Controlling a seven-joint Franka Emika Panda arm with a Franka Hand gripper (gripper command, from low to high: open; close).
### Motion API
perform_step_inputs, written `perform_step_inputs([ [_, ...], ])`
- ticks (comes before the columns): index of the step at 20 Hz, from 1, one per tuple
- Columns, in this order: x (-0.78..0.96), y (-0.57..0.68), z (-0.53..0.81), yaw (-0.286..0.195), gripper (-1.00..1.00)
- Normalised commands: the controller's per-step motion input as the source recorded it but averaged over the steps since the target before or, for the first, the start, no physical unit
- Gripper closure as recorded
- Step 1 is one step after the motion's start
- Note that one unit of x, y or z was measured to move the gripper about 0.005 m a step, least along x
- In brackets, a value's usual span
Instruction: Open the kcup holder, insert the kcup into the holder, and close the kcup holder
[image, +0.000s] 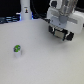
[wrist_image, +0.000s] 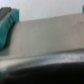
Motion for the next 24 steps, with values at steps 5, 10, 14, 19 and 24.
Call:
perform_step_inputs([
  [5,0.31,-0.19,0.04,0.019,1.0],
  [10,0.47,-0.25,0.08,0.001,1.0],
  [14,0.52,-0.26,0.09,-0.007,1.0],
  [19,0.96,-0.33,0.22,-0.05,1.0],
  [24,0.77,-0.27,0.17,-0.035,1.0],
])
